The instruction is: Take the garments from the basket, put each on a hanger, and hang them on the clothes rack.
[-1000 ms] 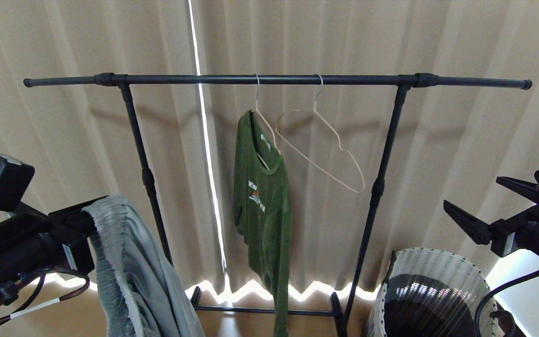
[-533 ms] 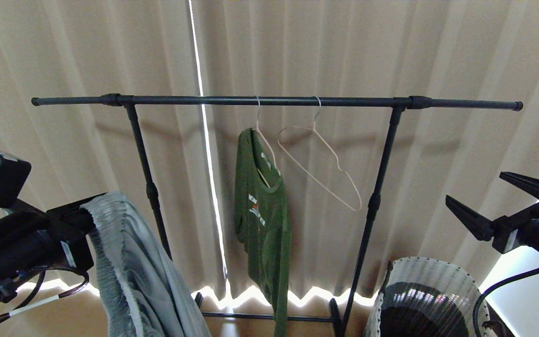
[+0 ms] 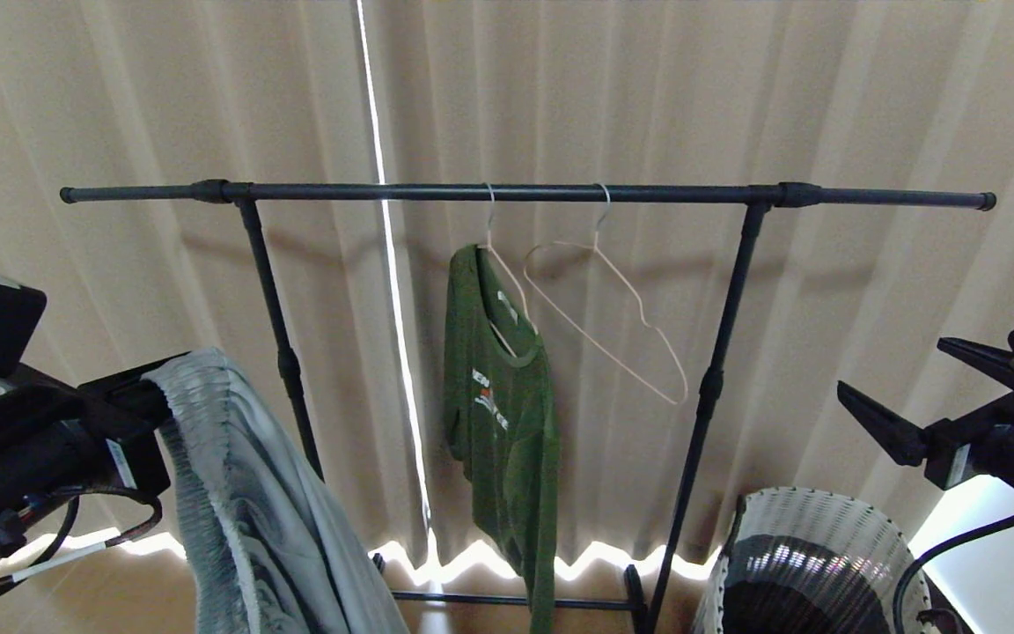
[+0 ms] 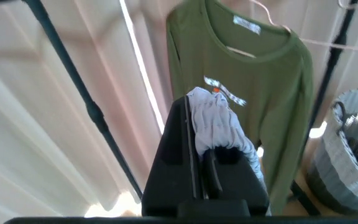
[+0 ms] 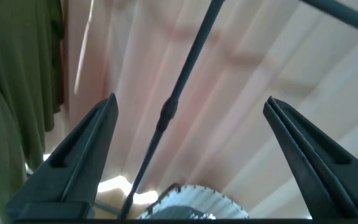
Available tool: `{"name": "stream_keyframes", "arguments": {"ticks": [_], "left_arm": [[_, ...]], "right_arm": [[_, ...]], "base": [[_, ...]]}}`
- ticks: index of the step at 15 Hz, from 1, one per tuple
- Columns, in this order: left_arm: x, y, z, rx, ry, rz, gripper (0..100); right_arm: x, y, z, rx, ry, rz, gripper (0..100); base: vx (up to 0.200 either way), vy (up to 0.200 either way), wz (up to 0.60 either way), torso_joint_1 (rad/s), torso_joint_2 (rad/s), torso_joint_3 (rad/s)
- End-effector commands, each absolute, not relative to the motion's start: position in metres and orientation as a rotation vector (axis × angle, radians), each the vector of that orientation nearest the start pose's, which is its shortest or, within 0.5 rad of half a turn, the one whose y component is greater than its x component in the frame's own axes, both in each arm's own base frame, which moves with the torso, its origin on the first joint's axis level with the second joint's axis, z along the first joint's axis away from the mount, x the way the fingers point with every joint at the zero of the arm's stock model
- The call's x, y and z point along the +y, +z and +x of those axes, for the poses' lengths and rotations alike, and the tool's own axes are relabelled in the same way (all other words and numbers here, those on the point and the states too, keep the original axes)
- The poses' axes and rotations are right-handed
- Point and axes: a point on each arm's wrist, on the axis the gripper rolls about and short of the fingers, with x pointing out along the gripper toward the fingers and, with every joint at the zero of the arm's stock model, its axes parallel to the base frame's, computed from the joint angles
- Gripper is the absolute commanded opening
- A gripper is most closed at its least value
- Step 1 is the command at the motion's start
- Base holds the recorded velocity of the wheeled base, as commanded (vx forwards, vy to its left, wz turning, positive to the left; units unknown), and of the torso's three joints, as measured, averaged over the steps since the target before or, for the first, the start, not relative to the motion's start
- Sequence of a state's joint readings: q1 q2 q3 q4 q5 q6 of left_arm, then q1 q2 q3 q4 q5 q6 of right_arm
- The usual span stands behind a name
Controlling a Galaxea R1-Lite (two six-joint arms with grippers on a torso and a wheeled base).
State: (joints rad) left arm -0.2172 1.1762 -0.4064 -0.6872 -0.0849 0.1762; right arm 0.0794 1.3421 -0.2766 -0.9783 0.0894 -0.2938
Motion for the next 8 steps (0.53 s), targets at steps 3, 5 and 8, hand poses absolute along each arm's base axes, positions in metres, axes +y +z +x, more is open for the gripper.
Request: {"name": "stream_keyframes", "arguments": {"ticks": [3, 5, 8], "left_arm": [[-0.0372, 0.2012, 0.1606, 0.055, -0.307, 0.18, 0], [-0.0372, 0.2011, 0.1606, 0.056, -0.307, 0.18, 0], [-0.0371, 0.2001, 0.1602, 0.057, -0.307, 0.184, 0]], "right_arm": [[0.0167, 0.1661, 0.183, 0.063, 0.182, -0.293, 100], [0.0167, 0.1669, 0.1834, 0.06, 0.182, -0.293, 100], [0.0168, 0.1682, 0.184, 0.054, 0.182, -0.29, 100]], "base": [[0.0, 0.2, 0.0, 0.004, 0.0, 0.002], [0.0, 0.2, 0.0, 0.002, 0.0, 0.005], [0.0, 0.133, 0.0, 0.005, 0.0, 0.003]]}}
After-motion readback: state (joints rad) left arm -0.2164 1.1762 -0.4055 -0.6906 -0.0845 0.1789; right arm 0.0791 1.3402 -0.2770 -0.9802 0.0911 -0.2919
